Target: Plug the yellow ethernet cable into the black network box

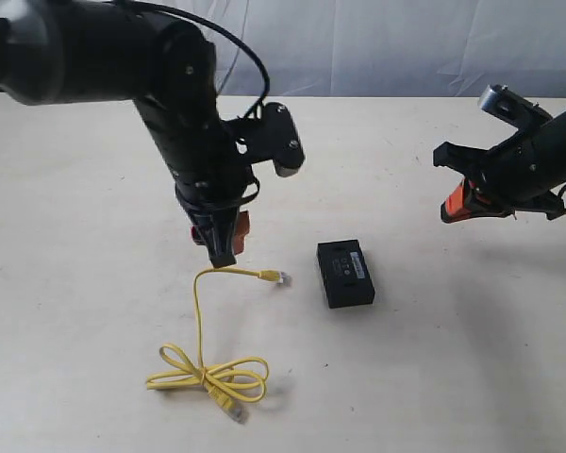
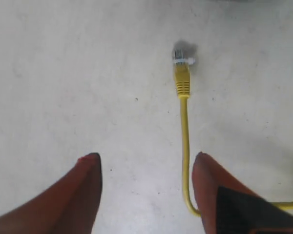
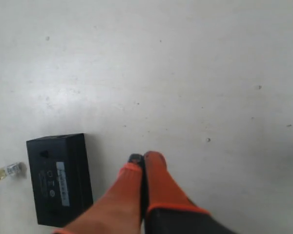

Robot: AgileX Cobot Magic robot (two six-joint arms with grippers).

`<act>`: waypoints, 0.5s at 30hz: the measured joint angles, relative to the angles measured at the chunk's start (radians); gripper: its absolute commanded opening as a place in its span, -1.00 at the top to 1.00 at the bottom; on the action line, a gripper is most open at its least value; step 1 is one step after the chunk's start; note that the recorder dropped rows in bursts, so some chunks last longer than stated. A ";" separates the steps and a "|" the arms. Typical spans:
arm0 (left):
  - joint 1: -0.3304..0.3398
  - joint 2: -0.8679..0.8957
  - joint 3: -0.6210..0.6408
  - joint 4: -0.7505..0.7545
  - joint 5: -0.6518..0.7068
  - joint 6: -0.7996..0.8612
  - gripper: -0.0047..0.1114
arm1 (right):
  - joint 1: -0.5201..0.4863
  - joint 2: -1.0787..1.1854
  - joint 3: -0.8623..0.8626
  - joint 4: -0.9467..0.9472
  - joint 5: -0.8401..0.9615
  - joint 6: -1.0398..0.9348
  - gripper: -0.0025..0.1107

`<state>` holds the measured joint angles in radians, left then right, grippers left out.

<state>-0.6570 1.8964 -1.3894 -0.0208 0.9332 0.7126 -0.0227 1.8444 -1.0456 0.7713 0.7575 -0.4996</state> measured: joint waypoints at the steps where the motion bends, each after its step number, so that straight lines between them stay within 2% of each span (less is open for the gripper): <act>1: -0.012 0.021 -0.022 0.014 0.022 -0.009 -0.01 | -0.001 0.000 0.000 0.003 0.000 -0.006 0.97; 6: -0.056 0.112 -0.149 0.036 0.127 -0.036 -0.01 | -0.001 0.000 0.000 0.022 0.000 -0.019 0.97; 12: -0.076 0.235 -0.299 0.080 0.260 -0.086 -0.01 | -0.001 0.000 0.000 0.022 -0.008 -0.020 0.97; 15: -0.088 0.284 -0.358 0.089 0.274 -0.093 -0.01 | -0.001 0.000 0.000 0.023 -0.017 -0.020 0.97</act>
<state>-0.7446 2.1806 -1.7478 0.0684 1.2073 0.6191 -0.0235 1.8444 -1.0456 0.7944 0.7400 -0.5201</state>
